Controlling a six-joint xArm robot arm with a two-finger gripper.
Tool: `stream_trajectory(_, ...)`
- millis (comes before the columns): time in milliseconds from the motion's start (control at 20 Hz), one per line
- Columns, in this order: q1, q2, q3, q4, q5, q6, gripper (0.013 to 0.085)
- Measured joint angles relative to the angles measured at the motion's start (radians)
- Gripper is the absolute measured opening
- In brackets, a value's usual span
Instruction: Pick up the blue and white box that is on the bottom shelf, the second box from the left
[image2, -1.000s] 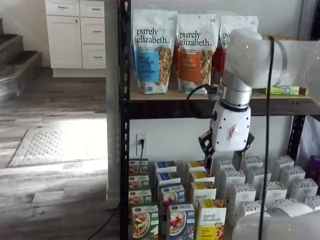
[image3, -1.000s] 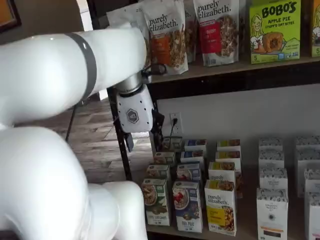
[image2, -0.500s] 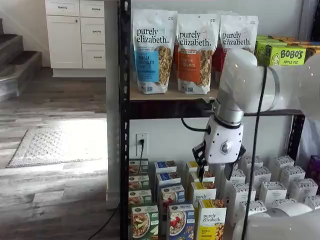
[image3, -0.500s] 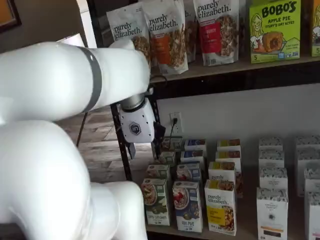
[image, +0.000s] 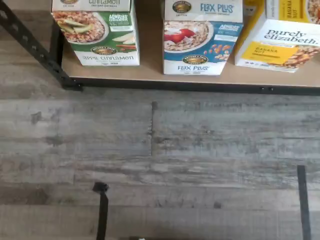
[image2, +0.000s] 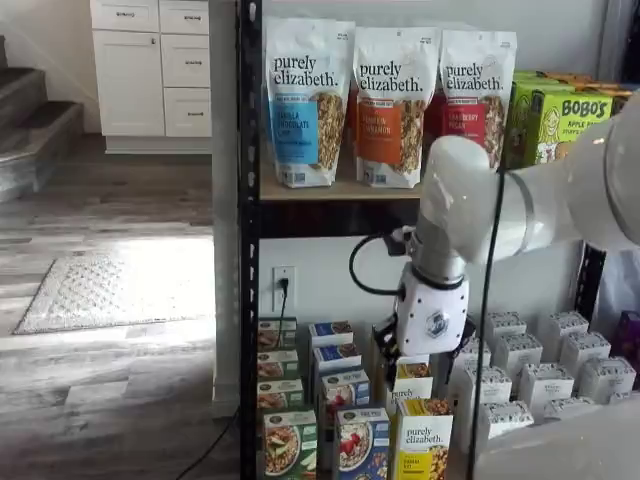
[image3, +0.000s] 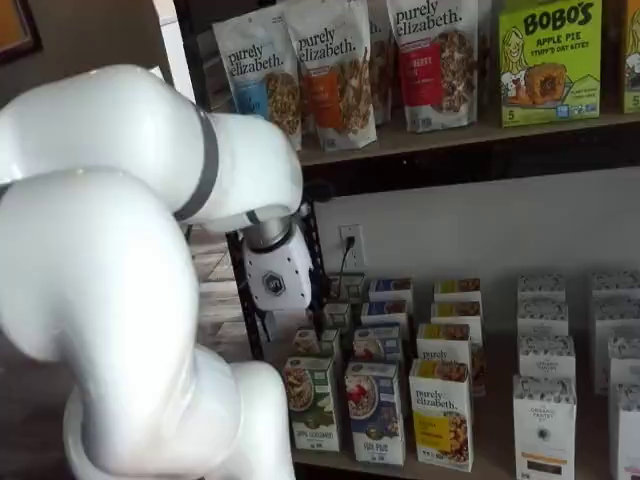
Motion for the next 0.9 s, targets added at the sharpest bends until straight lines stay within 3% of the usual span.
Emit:
stream_trajectory(200, 0.025, 0.075, 0.025, -0.006, -0.1, 0.031, 0.085)
stream_trajectory(450, 0.052, 0.172, 0.039, -0.056, -0.208, 0.098, 0.085)
stream_trajectory(700, 0.052, 0.28, 0.039, -0.107, -0.325, 0.146, 0.085)
stream_trajectory(900, 0.042, 0.353, 0.03, -0.107, -0.39, 0.14, 0.085)
